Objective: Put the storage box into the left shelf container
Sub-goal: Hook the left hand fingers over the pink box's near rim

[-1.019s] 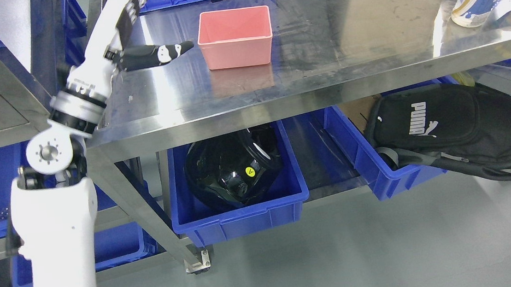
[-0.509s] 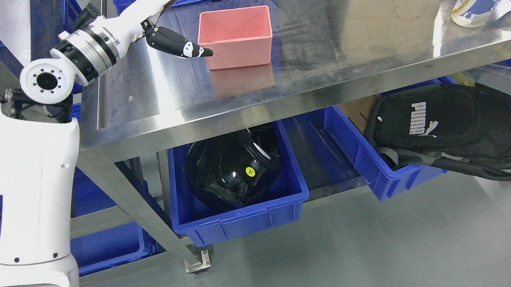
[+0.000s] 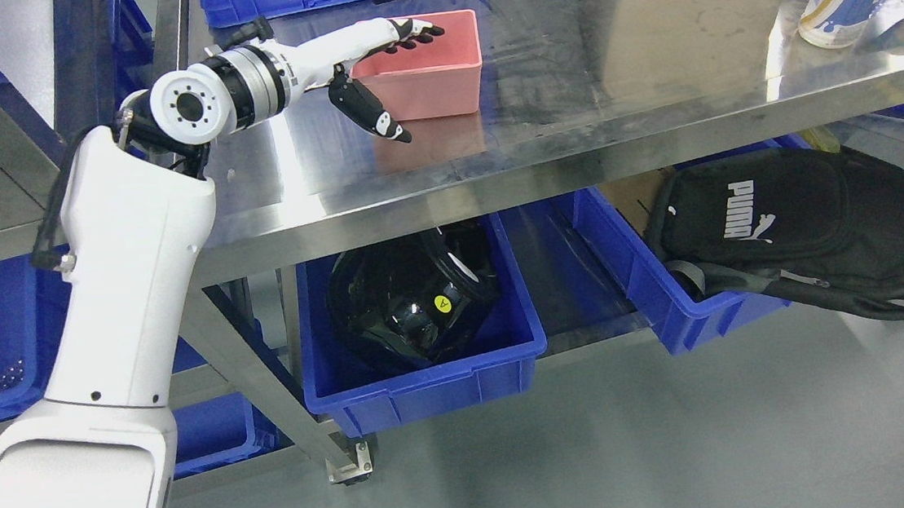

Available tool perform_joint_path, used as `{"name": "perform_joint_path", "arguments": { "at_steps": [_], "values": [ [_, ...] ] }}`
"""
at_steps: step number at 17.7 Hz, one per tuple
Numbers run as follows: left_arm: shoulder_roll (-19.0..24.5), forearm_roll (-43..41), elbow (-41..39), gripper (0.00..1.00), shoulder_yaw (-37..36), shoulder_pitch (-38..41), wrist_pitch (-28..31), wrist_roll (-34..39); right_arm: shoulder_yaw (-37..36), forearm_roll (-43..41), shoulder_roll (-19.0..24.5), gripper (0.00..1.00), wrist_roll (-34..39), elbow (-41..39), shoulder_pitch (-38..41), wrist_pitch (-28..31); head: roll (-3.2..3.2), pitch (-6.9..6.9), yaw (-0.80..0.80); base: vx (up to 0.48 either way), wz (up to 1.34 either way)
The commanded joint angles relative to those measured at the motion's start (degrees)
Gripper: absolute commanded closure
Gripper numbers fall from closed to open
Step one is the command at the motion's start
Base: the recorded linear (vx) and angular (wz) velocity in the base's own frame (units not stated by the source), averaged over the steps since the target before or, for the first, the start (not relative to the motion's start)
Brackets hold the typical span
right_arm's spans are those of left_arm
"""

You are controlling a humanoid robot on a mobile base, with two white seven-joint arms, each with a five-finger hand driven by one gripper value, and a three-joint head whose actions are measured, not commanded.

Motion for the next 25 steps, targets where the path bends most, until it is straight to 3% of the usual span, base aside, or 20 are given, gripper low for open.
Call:
{"name": "perform_joint_path", "arguments": {
  "at_steps": [1,6,10,13,15,17,18,25],
  "values": [
    [-5.41,-6.12,15.24,0.05,-3.73,-3.54,-0.32,1.48,0.0,-0.18,-1.0,0.0,-0.03,-1.0,0.44,-0.03,0.0,0.0,0.0,0.0,0.0],
    [-5.41,-6.12,18.41,0.32,-3.55,-4.95,-0.4,4.3,0.0,-0.18,-1.0,0.0,-0.03,-1.0,0.44,-0.03,0.0,0.0,0.0,0.0,0.0],
    [-5.41,-6.04,18.67,0.43,-2.68,-4.86,-0.58,5.44,0.0,-0.18,-1.0,0.0,-0.03,-1.0,0.44,-0.03,0.0,0.0,0.0,0.0,0.0],
    [-5.41,-6.04,18.76,0.62,-0.66,-4.78,-1.72,7.11,0.0,-0.18,-1.0,0.0,-0.03,-1.0,0.44,-0.03,0.0,0.0,0.0,0.0,0.0],
    [-5.41,-6.04,18.93,0.85,2.58,-4.51,-5.31,7.55,0.0,-0.18,-1.0,0.0,-0.03,-1.0,0.44,-0.03,0.0,0.0,0.0,0.0,0.0],
    [-5.41,-6.04,19.55,0.96,4.7,-4.16,-7.78,7.64,0.0,-0.18,-1.0,0.0,-0.03,-1.0,0.44,-0.03,0.0,0.0,0.0,0.0,0.0],
    [-5.41,-5.95,19.46,0.99,6.27,-4.07,-8.57,7.73,0.0,-0.18,-1.0,0.0,-0.03,-1.0,0.44,-0.03,0.0,0.0,0.0,0.0,0.0],
    [-5.41,-5.51,17.19,1.0,14.28,-4.34,-16.05,10.01,0.0,-0.18,-1.0,0.0,-0.03,-1.0,0.44,-0.03,0.0,0.0,0.0,0.0,0.0]
  ]
}}
